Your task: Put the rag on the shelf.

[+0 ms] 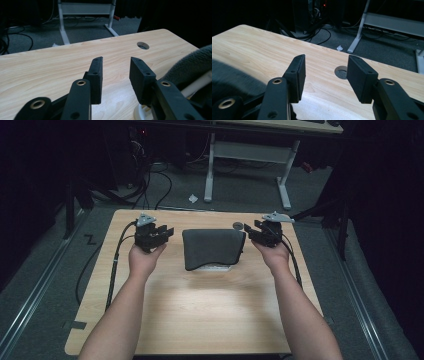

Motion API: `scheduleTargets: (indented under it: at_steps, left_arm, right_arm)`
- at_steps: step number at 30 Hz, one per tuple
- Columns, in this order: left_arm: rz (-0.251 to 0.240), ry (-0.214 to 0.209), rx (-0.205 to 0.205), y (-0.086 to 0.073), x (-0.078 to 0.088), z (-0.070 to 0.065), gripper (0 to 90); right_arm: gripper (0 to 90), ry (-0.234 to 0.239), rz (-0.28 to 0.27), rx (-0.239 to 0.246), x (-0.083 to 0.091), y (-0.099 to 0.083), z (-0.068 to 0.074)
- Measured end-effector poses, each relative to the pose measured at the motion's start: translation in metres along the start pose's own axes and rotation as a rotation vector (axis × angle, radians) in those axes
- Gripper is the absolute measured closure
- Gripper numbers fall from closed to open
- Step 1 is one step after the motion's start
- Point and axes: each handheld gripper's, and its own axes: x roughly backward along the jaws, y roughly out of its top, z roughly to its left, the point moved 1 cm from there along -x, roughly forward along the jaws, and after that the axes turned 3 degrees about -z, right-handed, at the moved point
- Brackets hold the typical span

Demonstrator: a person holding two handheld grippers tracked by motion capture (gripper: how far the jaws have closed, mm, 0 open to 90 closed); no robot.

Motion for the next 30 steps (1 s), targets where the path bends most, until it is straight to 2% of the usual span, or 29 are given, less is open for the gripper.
scheduleTargets:
  at_steps: [7,9,12,13,16,18,20,23,26,30]
  left_arm:
    - [-0.005,0.016,-0.003,-0.014,0.024,-0.002,60.9]
    - [-0.003,0.019,-0.021,-0.018,0.032,-0.006,60.3]
    - [-0.005,0.006,-0.034,-0.025,0.044,-0.012,59.2]
    - [-0.009,0.001,-0.037,-0.027,0.048,-0.014,58.7]
    - [-0.009,-0.017,-0.039,-0.036,0.058,-0.021,56.7]
    - [-0.009,-0.036,-0.043,-0.044,0.065,-0.027,55.2]
    - [-0.006,-0.055,-0.045,-0.052,0.069,-0.035,54.5]
    - [0.005,-0.083,-0.052,-0.065,0.074,-0.049,53.2]
    - [0.034,-0.123,-0.070,-0.084,0.076,-0.067,52.2]
    - [0.086,-0.180,-0.071,-0.112,0.074,-0.089,51.0]
  right_arm:
    - [49.2,-0.008,0.017,0.022,0.022,-0.009,0.002]
    - [49.4,-0.015,0.008,0.042,0.030,-0.013,0.005]
    - [48.0,-0.016,0.021,0.056,0.044,-0.019,0.010]
    - [48.0,-0.020,0.008,0.071,0.049,-0.021,0.012]
    - [47.8,-0.030,0.015,0.104,0.064,-0.031,0.022]
    - [47.1,-0.024,0.033,0.128,0.072,-0.037,0.030]
    - [47.2,-0.016,0.019,0.155,0.081,-0.044,0.039]
    - [46.5,0.005,0.048,0.162,0.090,-0.053,0.052]
    - [49.9,0.029,0.027,0.184,0.099,-0.067,0.069]
    - [50.9,0.046,0.063,0.198,0.101,-0.089,0.090]
